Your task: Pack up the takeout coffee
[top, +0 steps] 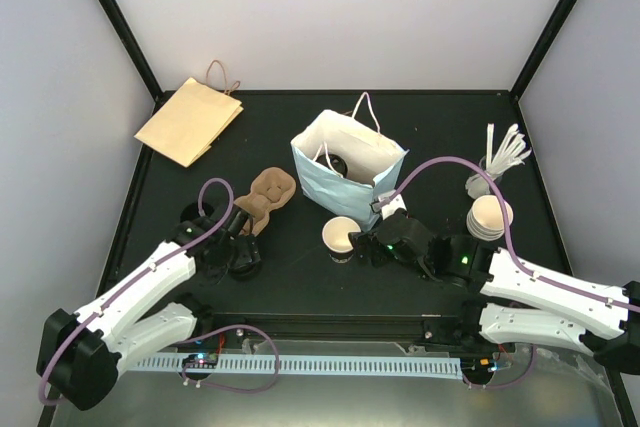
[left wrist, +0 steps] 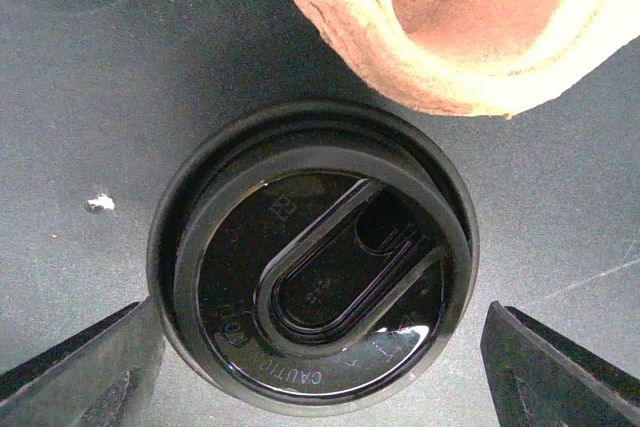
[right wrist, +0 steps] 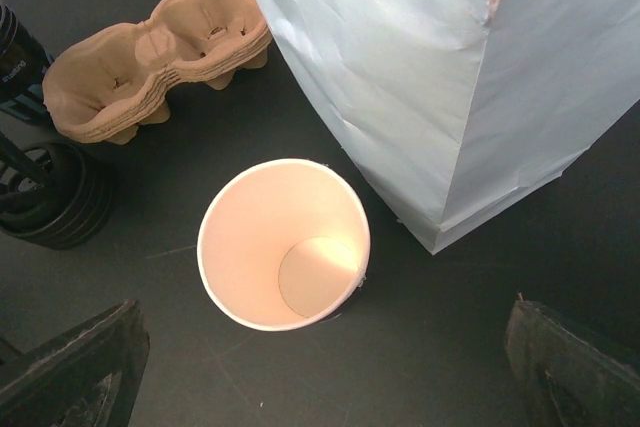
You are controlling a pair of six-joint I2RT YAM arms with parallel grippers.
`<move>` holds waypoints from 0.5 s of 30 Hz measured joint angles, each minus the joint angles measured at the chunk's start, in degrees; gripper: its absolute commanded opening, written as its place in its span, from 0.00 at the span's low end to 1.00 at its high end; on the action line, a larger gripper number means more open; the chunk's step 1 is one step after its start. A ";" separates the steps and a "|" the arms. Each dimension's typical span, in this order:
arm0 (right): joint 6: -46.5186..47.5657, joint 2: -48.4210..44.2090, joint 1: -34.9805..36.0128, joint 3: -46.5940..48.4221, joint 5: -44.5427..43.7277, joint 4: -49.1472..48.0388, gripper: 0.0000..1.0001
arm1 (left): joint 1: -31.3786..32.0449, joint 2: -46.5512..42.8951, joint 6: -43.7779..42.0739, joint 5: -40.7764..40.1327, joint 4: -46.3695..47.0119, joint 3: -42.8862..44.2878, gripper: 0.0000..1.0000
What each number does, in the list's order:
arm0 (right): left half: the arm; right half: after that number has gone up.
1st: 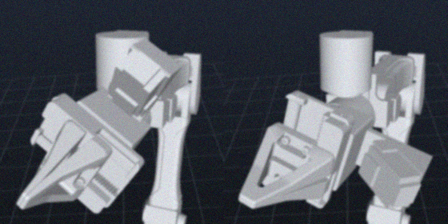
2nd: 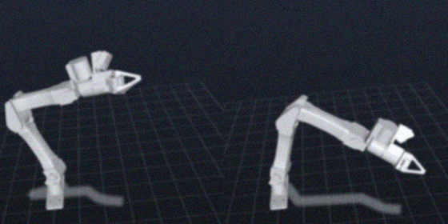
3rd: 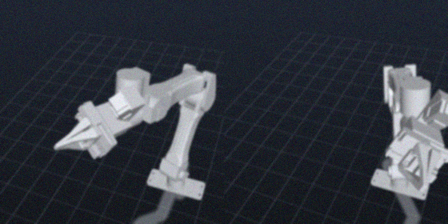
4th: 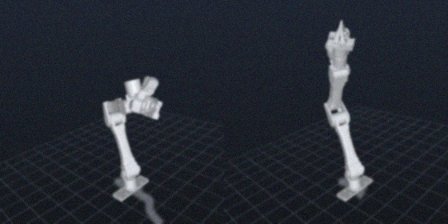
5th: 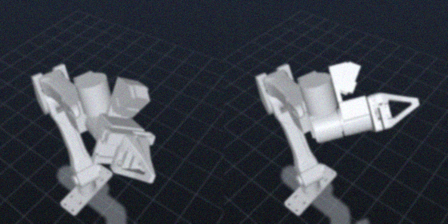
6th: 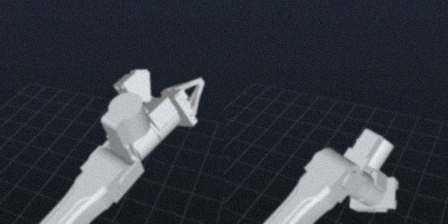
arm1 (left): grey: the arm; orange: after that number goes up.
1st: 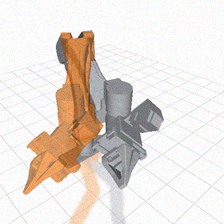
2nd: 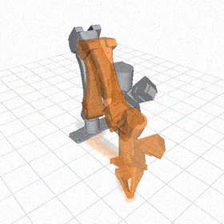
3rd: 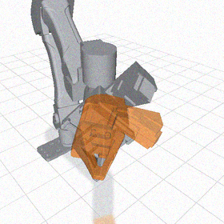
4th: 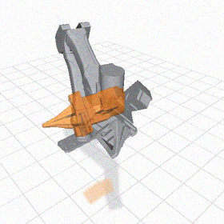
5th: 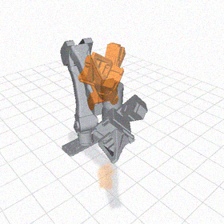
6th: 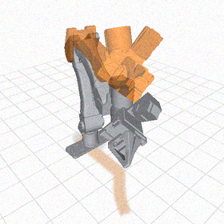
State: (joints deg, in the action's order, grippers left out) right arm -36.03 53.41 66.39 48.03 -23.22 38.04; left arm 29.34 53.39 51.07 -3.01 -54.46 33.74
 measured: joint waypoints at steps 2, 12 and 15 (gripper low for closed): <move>0.00 0.00 0.00 0.00 0.00 0.00 1.00 | 0.00 0.00 0.02 -0.26 0.26 -0.02 0.88; 0.15 0.02 0.00 0.00 0.00 -0.04 1.00 | 0.02 3.02 -0.02 -1.70 0.72 0.28 0.83; 0.31 0.24 0.00 0.02 0.02 -0.24 1.00 | 0.02 3.72 -0.04 -2.23 0.81 0.57 0.81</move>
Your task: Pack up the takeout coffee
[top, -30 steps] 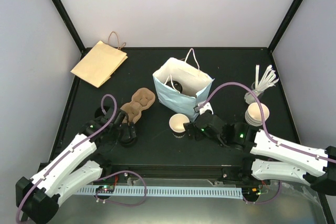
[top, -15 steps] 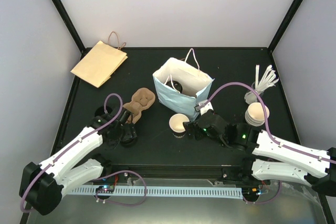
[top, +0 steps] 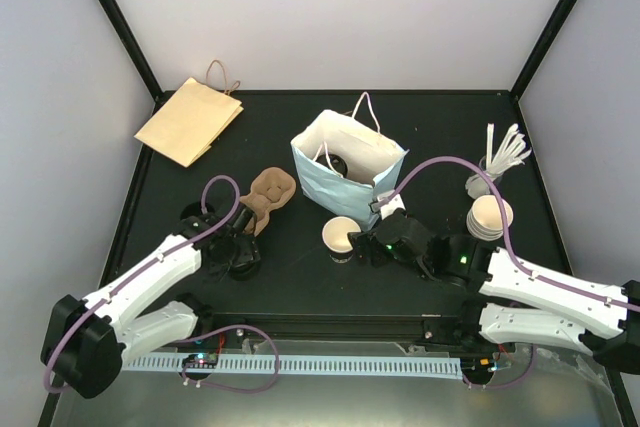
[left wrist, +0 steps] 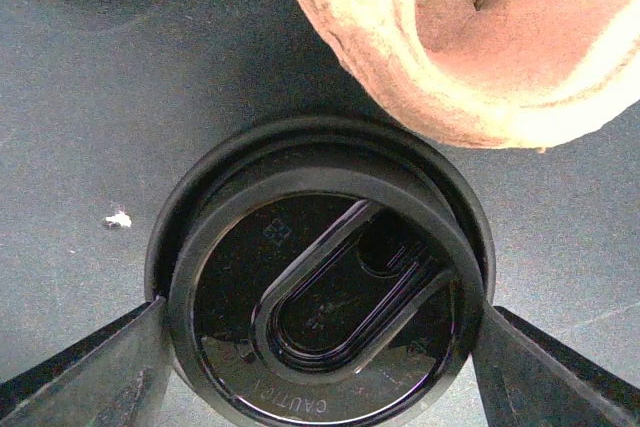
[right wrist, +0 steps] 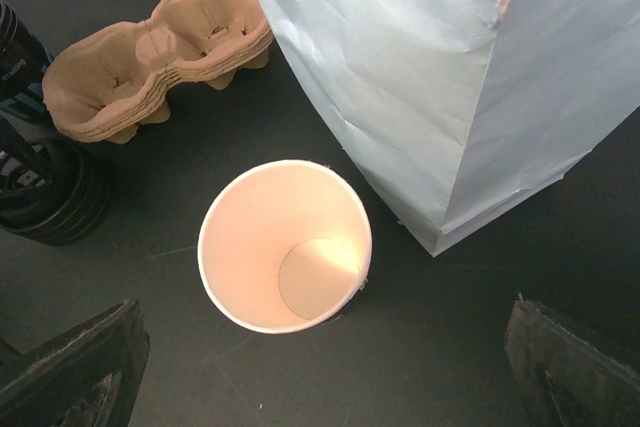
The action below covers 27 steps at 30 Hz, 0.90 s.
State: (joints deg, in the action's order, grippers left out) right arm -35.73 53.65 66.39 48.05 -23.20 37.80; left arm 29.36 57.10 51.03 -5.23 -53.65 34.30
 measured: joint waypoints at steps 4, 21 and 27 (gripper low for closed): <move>0.35 0.28 0.00 0.00 0.00 -0.17 1.00 | 0.02 1.25 -0.11 -0.48 0.02 0.52 0.79; 0.94 1.03 0.00 0.02 0.33 -0.50 1.00 | 0.02 -1.97 -1.05 -0.98 -3.65 2.93 0.69; 1.01 2.29 0.00 0.02 1.90 -1.68 1.00 | 0.02 -4.39 -1.03 -0.72 -5.77 5.01 0.67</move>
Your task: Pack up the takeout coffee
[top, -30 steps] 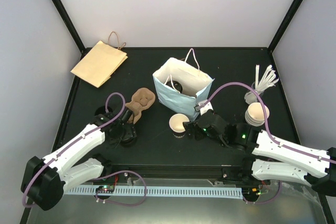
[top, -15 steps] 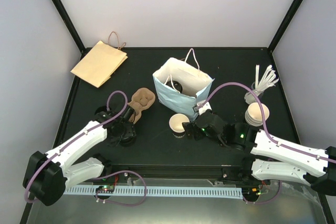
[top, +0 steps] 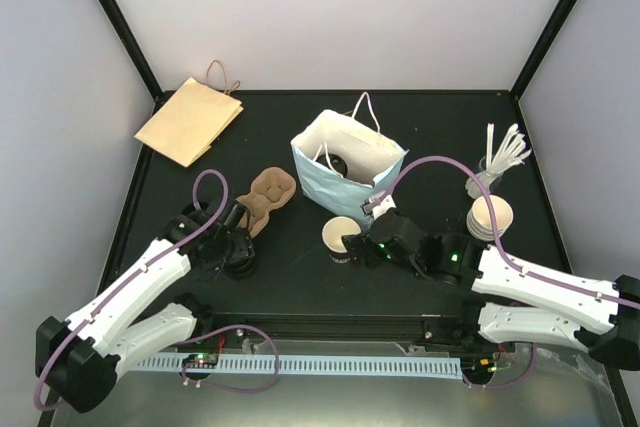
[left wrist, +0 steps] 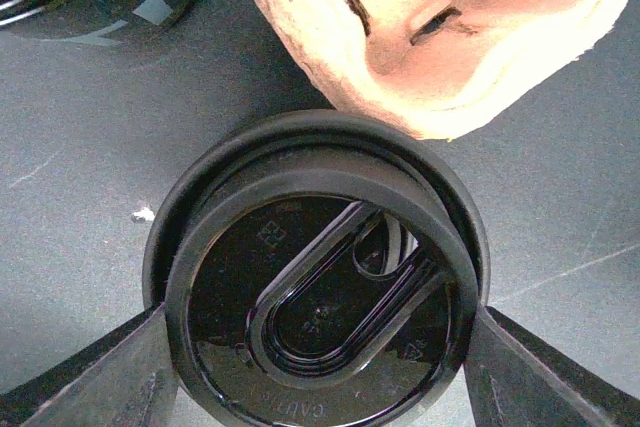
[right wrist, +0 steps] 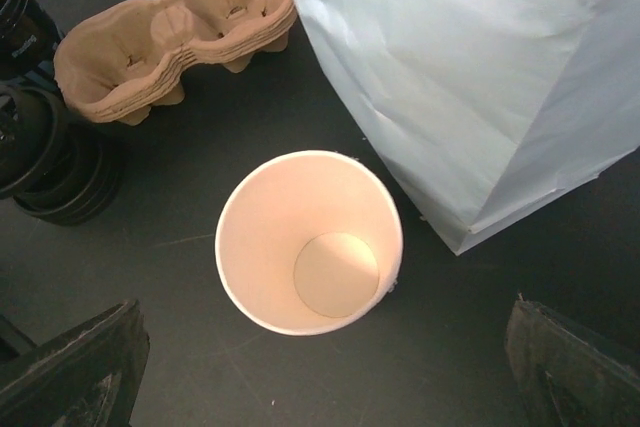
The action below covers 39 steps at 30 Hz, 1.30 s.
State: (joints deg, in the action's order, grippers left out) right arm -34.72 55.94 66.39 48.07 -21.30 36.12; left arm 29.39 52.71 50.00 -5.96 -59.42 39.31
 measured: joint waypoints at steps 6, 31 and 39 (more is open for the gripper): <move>0.24 1.51 0.00 0.00 1.14 -0.66 1.00 | 0.00 -0.74 0.00 0.11 -1.22 0.83 0.66; -1.03 -0.07 -6.58 -0.52 5.68 -1.25 1.00 | 6.45 -14.23 -12.59 26.49 18.36 -2.49 0.69; -2.34 -2.99 -12.76 -3.30 11.87 -1.20 1.00 | 19.17 -8.41 -18.40 20.57 28.04 -1.99 0.69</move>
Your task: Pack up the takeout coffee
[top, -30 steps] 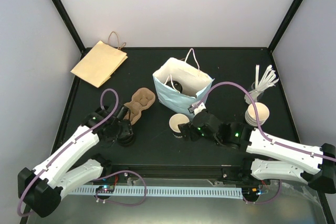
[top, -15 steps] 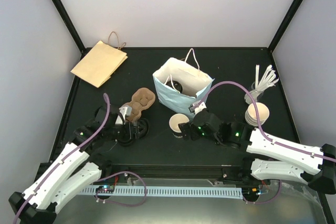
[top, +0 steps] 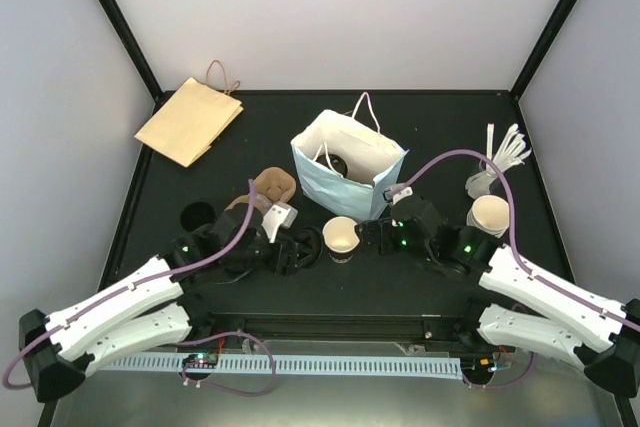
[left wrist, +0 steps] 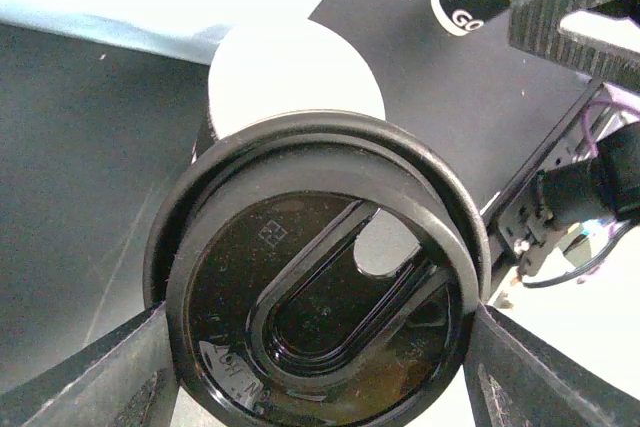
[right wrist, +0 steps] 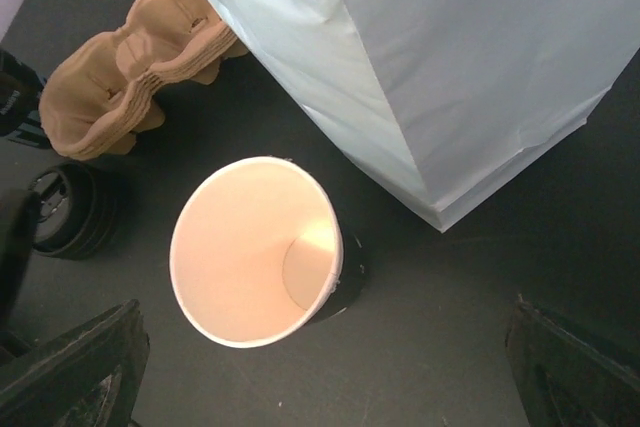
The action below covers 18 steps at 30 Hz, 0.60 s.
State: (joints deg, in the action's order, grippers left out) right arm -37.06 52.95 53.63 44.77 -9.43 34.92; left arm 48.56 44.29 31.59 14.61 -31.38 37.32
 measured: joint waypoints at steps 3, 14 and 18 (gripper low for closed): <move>-0.83 -1.20 -0.15 -0.50 0.83 -0.02 1.00 | 3.37 3.15 -3.82 -3.08 2.10 0.90 0.69; -2.10 -4.76 -0.31 -1.84 0.61 0.44 0.99 | 4.83 10.12 -15.87 -7.56 5.11 6.93 0.71; -2.10 -4.07 -0.31 -1.86 0.57 1.18 1.00 | 4.90 13.00 -19.12 -7.54 4.76 8.35 0.71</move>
State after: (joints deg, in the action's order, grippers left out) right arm -39.16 48.88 53.32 42.92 -8.86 36.10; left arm 53.45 57.30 12.47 7.07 -26.61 45.67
